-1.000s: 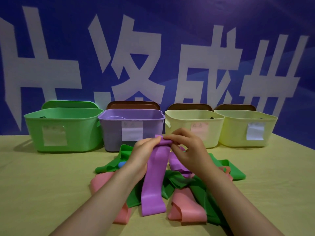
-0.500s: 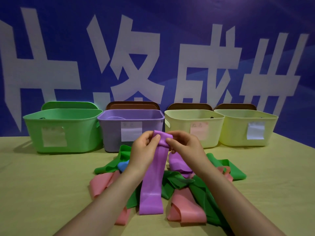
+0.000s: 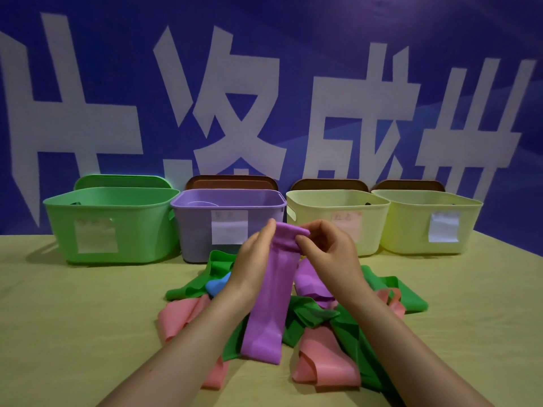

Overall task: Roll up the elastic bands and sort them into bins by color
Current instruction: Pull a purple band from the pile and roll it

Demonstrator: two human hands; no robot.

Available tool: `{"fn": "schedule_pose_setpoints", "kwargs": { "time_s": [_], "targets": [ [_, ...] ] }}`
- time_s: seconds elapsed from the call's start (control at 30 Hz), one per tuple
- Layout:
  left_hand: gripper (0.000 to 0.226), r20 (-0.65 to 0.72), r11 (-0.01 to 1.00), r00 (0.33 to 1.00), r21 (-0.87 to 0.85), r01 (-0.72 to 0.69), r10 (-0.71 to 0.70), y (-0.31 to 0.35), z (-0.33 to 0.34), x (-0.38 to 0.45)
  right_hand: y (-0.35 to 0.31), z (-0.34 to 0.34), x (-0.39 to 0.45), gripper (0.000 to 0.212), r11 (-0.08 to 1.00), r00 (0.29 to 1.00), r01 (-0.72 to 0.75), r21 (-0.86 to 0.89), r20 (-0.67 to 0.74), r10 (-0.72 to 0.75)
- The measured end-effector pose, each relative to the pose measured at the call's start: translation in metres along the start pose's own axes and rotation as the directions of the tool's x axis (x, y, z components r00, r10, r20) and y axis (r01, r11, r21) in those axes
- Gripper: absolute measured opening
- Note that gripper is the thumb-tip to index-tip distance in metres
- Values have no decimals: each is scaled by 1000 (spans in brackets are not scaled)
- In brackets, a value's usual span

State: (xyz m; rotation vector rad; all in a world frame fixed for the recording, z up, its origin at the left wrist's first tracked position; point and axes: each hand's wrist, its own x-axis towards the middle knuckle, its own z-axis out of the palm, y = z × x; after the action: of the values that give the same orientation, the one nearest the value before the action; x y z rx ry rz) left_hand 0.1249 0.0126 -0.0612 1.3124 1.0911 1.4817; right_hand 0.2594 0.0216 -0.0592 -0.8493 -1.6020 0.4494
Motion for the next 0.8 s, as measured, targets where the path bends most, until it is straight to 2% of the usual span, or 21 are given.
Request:
{"fn": "schedule_pose_setpoints", "kwargs": {
  "time_s": [0.1,0.23,0.37,0.43,0.53,0.63,0.8],
  "targets": [
    [56,22,987,987,7,160,-160,-1,-2,0,2,-4,0,21,965,984,162,-206,-35,-173],
    [49,92,980,977,-41,195,-191,3,0,-4,4,-4,-2,8,846,925,362,-391,36,-379],
    [37,92,984,984,-73,159,-153,6,3,-5,8,-4,0,16,777,896,428,-462,103,-432],
    [34,60,982,985,-93,166,-161,4,4,-4,10,-5,1,20,784,894,444,-433,160,-418],
    [35,41,984,988,-92,151,-148,2,4,-4,13,-6,2,25,868,922,380,-320,207,-327],
    [32,37,987,993,-112,116,-113,3,5,-6,12,-7,2,38,942,958,255,-217,187,-216],
    [23,-39,996,998,-77,55,-58,0,7,-4,4,-5,2,34,999,989,20,31,145,-24]
  ]
}}
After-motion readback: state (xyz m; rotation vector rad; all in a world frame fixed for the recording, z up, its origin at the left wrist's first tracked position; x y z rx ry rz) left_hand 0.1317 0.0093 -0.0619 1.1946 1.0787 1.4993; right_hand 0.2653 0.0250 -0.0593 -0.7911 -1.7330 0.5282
